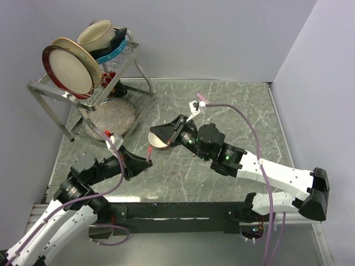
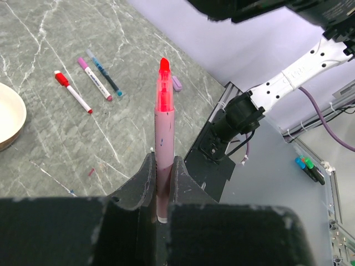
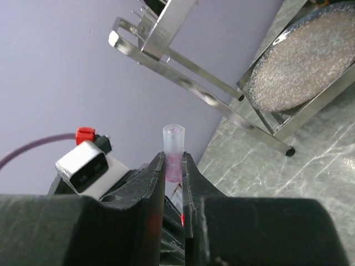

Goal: Insert the pens into the pen caps

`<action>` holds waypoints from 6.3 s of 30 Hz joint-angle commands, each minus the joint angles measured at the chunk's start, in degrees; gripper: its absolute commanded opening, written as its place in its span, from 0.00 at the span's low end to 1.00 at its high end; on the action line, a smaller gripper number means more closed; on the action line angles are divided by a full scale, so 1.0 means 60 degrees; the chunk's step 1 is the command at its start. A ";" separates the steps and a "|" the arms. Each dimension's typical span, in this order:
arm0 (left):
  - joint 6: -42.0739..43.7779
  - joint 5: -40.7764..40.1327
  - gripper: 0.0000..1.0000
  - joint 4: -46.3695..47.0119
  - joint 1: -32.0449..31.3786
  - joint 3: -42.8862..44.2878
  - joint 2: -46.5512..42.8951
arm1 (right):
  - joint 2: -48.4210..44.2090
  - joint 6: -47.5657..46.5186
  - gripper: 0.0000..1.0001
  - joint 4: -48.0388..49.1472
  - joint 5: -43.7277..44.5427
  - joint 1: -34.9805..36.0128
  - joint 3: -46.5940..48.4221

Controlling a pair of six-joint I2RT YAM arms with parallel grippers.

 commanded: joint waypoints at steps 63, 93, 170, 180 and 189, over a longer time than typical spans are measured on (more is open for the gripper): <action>-0.1582 -0.0366 0.01 0.1668 -0.0026 0.0941 0.0845 | 0.0391 -0.1717 0.00 -0.1555 0.3484 0.3547 -0.0400; -0.1084 0.0352 0.01 0.1785 -0.0026 0.0239 -0.0253 | -0.0883 -0.0823 0.56 -0.2243 0.3190 0.3431 0.0463; 0.0396 -0.1197 0.99 -0.0324 0.0062 0.0650 0.0859 | 0.0300 -0.2610 0.00 -0.6024 -0.1129 -0.4975 0.0113; 0.0572 -0.2285 1.00 -0.0647 0.0062 0.0664 0.0202 | 0.3656 -0.3153 0.01 -0.5877 -0.1438 -0.6604 0.1079; 0.0616 -0.2592 0.99 -0.0706 0.0062 0.0649 -0.0166 | 0.5620 -0.3139 0.10 -0.6009 -0.1350 -0.6780 0.1665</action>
